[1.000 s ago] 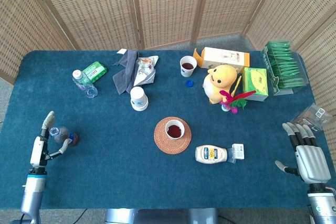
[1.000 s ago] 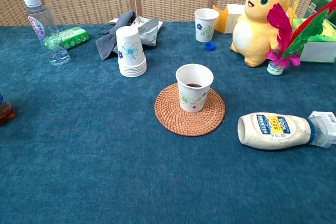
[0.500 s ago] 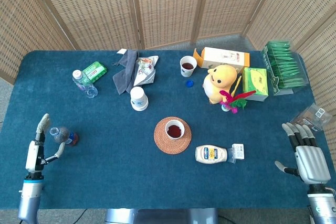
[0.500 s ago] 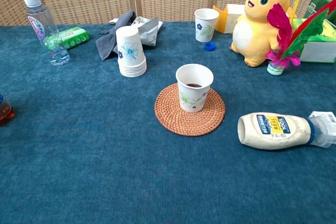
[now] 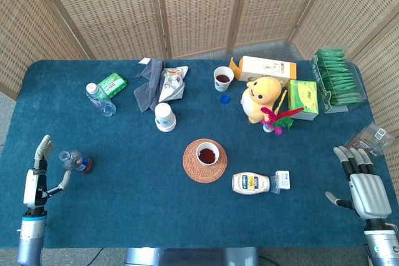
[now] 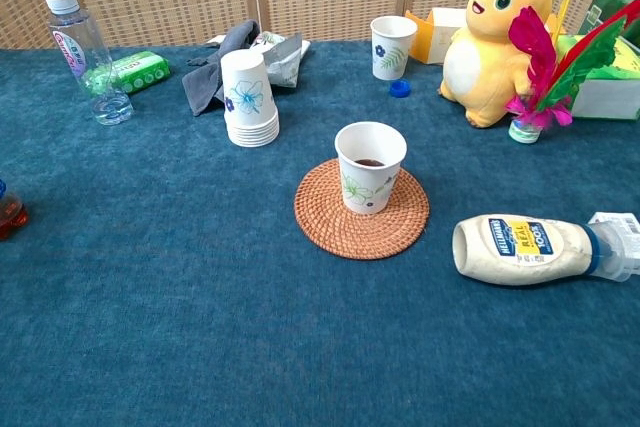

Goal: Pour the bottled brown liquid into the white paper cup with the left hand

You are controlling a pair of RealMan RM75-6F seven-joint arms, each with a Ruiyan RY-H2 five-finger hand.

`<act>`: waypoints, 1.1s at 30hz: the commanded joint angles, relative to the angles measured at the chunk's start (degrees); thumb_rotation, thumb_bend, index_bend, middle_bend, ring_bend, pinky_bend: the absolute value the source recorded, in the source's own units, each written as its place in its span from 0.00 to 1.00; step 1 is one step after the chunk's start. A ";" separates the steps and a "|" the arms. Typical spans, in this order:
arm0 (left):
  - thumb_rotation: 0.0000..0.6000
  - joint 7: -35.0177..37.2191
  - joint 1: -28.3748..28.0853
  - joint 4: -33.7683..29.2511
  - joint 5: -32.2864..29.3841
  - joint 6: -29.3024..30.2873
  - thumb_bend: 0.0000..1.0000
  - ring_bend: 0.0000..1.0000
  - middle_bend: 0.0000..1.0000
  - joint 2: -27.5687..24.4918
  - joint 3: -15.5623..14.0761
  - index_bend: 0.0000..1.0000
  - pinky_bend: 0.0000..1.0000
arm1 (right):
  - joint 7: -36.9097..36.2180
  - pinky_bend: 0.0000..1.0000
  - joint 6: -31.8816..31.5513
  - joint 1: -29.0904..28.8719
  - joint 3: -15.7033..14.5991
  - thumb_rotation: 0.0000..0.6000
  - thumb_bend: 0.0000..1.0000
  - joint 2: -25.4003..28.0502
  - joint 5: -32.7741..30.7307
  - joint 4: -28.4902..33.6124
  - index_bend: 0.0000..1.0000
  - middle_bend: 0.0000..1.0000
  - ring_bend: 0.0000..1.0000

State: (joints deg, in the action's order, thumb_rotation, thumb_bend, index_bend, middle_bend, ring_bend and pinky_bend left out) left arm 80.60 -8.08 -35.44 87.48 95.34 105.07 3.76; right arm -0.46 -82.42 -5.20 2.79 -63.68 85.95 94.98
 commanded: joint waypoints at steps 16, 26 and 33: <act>1.00 -29.80 -5.51 -33.96 4.44 -2.67 0.41 0.00 0.00 -25.79 1.20 0.00 0.00 | -0.08 0.00 -0.14 0.07 -0.06 1.00 0.00 0.19 0.14 0.26 0.00 0.00 0.00; 1.00 -53.18 -5.49 -39.58 0.21 -13.13 0.41 0.00 0.00 -37.67 -1.26 0.00 0.00 | 1.41 0.00 0.00 0.04 -0.43 1.00 0.00 -0.10 0.56 0.66 0.00 0.00 0.00; 1.00 -65.89 -3.82 -37.74 -4.15 -14.32 0.41 0.00 0.00 -37.50 -0.89 0.00 0.00 | 3.33 0.00 0.20 0.00 -0.42 1.00 0.00 -0.43 0.14 0.44 0.00 0.00 0.00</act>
State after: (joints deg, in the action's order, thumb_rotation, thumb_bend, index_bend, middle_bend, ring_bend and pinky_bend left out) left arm 18.18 -12.67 -73.74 85.41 81.87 67.90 2.80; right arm 2.67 -82.27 -5.18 2.34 -64.06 86.19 95.48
